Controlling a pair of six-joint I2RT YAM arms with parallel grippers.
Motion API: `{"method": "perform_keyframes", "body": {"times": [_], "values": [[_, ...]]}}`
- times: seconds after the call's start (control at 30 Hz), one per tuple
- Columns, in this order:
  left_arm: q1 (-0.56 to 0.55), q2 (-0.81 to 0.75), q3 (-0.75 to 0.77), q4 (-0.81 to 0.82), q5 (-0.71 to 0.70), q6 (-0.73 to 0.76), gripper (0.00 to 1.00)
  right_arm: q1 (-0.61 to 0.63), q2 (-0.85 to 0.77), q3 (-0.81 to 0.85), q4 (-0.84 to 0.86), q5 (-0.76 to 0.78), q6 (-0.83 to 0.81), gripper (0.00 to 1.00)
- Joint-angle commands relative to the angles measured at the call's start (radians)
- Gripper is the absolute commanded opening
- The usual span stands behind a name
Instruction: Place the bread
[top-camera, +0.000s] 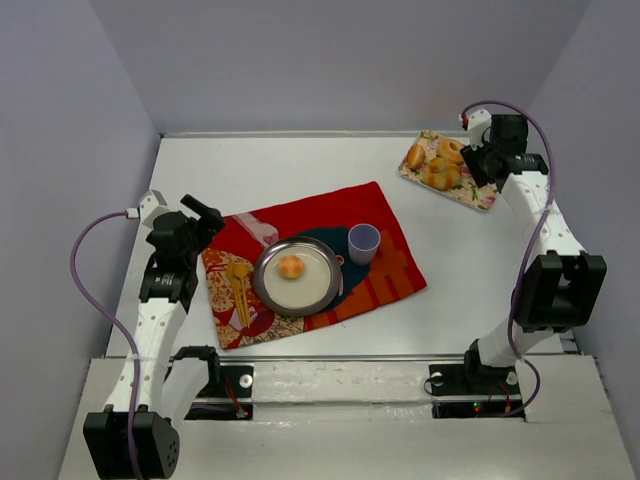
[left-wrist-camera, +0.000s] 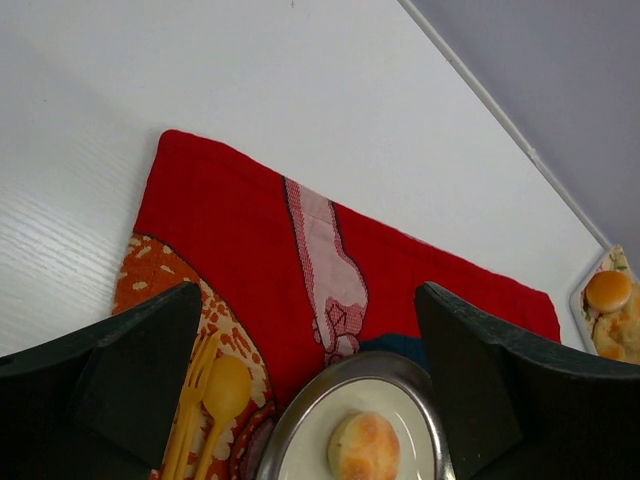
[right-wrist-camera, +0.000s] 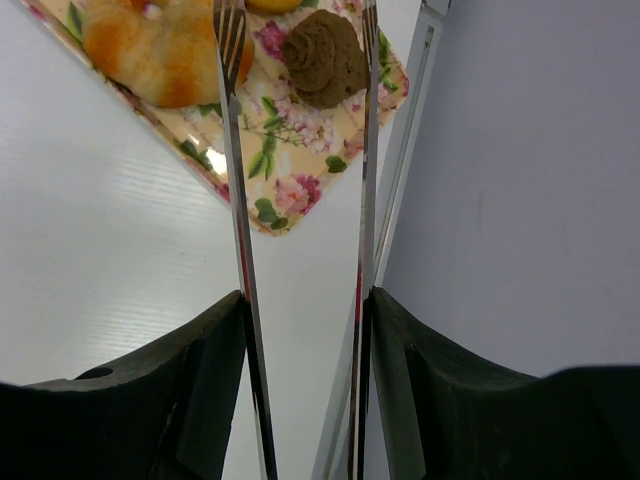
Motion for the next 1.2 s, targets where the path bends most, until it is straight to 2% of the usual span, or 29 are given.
{"method": "perform_keyframes", "body": {"times": [0.0,0.23,0.47,0.97,1.07,1.17], "values": [[0.002,0.013,0.010,0.040,-0.012,0.022,0.99,-0.005,0.025,0.045,0.024,0.066,-0.046,0.57],[0.002,-0.001,0.005,0.036,-0.024,0.022,0.99,-0.014,0.086,0.078,0.021,0.138,-0.040,0.59],[0.002,0.003,0.005,0.037,-0.029,0.022,0.99,-0.023,0.131,0.088,0.019,0.126,-0.029,0.61],[0.002,0.017,0.008,0.034,-0.038,0.024,0.99,-0.023,0.279,0.196,0.022,0.185,-0.007,0.59],[0.002,0.016,0.008,0.031,-0.041,0.024,0.99,-0.023,0.312,0.222,0.024,0.199,-0.007,0.56],[0.003,0.016,0.007,0.030,-0.045,0.022,0.99,-0.023,0.330,0.234,0.027,0.185,-0.011,0.45]]}}
